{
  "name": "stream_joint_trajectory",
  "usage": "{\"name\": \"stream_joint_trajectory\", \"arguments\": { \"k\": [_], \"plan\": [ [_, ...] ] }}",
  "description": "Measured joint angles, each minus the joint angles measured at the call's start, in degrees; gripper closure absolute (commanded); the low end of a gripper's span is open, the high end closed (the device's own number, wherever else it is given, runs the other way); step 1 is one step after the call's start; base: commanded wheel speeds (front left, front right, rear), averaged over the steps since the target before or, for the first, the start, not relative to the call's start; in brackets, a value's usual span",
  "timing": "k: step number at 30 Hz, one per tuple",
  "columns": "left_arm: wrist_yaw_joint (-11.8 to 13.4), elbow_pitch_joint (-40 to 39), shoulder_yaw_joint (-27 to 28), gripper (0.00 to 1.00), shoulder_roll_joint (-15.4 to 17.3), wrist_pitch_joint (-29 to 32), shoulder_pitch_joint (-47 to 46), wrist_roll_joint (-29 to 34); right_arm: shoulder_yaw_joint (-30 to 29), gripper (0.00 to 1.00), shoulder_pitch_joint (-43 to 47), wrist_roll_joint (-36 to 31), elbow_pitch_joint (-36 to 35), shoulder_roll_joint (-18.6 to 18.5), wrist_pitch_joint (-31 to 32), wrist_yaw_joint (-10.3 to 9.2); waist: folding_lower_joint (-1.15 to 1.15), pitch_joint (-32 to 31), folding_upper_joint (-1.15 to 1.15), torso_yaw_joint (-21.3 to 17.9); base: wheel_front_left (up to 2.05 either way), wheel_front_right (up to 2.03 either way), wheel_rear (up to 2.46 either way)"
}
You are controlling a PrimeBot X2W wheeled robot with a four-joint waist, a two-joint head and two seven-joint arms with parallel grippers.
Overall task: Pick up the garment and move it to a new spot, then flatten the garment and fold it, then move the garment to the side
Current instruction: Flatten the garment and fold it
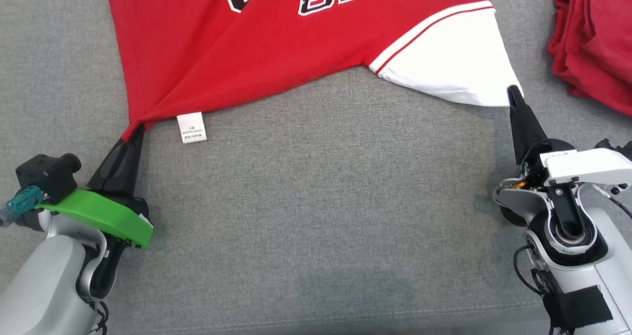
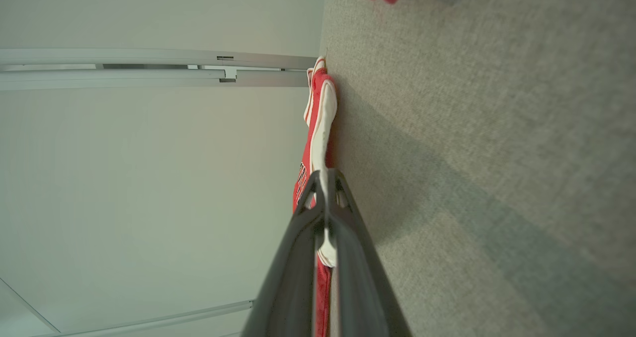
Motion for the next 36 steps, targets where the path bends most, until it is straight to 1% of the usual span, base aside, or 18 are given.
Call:
{"name": "stream_joint_trajectory", "arguments": {
  "k": [2, 7, 9, 12, 15, 18, 19, 23, 25, 29, 33, 36],
  "plan": [
    [-0.94, 1.22, 0.19, 1.00, -0.11, -0.02, -0.01, 0.00, 0.92, 1.00, 1.21, -0.75, 0.24, -1.86, 0.78, 1.21, 0.00, -0.81, 0.00, -0.17, 0.00, 0.00, 0.00],
    [-2.27, 3.77, 0.20, 1.00, -0.49, 0.47, -0.02, 0.35, 2.55, 1.00, 3.08, -1.30, -0.68, -6.58, 4.56, 3.75, -0.01, -3.32, 0.00, -0.46, 0.00, 0.00, 0.00],
    [-2.58, 4.12, -0.24, 1.00, -0.31, 0.48, -0.02, 1.40, 3.28, 1.00, 3.69, -1.67, -2.41, -8.89, 6.77, 4.76, 0.00, -4.47, 0.00, -0.49, 0.00, 0.00, 0.00],
    [-2.99, 4.14, -1.59, 1.00, 0.10, 0.48, 0.01, 2.57, 3.45, 1.00, 6.16, -1.56, -5.39, -11.54, 9.36, 5.72, -0.01, -6.26, 0.00, -0.42, 0.00, 0.00, 0.00],
    [-3.35, 3.59, -2.91, 1.00, 0.12, 0.48, 0.97, 3.59, 4.20, 1.00, 11.24, -0.20, -6.93, -13.46, 11.45, 5.72, -0.01, -7.96, 0.00, -0.12, 0.00, 0.00, 0.00],
    [-3.49, 3.43, -4.15, 1.00, 0.22, 0.48, 3.44, 4.91, 4.72, 1.00, 17.51, 1.21, -7.91, -13.96, 12.47, 5.76, -0.01, -9.44, 0.00, 0.40, 0.00, 0.00, 0.00],
    [-3.50, 3.45, -4.26, 1.00, 0.22, 0.48, 4.59, 5.19, 4.82, 1.00, 19.26, 1.99, -8.32, -13.86, 12.82, 6.15, -0.01, -9.89, 0.00, 0.61, 0.00, 0.00, 0.00],
    [-3.50, 3.11, -3.58, 1.00, 0.48, 0.48, 9.44, 5.20, 4.39, 1.00, 24.28, 3.71, -9.12, -14.37, 13.03, 6.66, -0.01, -11.59, 0.00, 1.17, 0.00, 0.00, 0.00],
    [-3.54, 1.59, -3.28, 1.00, 0.89, 0.48, 12.99, 5.17, 3.20, 1.00, 27.22, 4.00, -9.79, -16.08, 13.03, 6.66, -0.01, -12.76, 0.00, 1.18, 0.00, 0.00, 0.00],
    [-3.56, -0.16, -3.26, 1.00, 1.14, 0.48, 16.05, 4.15, 0.60, 1.00, 31.21, 4.57, -12.38, -17.62, 12.74, 7.00, -0.01, -13.75, 0.00, 0.98, 0.00, 0.00, 0.00],
    [-4.03, -2.63, -3.14, 1.00, 3.36, 0.48, 16.46, 2.82, -0.92, 1.00, 33.98, 5.83, -16.37, -18.56, 12.73, 7.82, -0.01, -13.54, 0.00, 1.32, 0.00, 0.00, 0.00],
    [-4.04, -4.22, -3.27, 1.00, 4.31, 0.48, 16.97, 1.60, -1.15, 1.00, 34.78, 6.20, -17.94, -20.16, 13.27, 7.81, -0.01, -12.82, 0.00, 1.41, 0.00, 0.00, 0.00]
  ]
}}
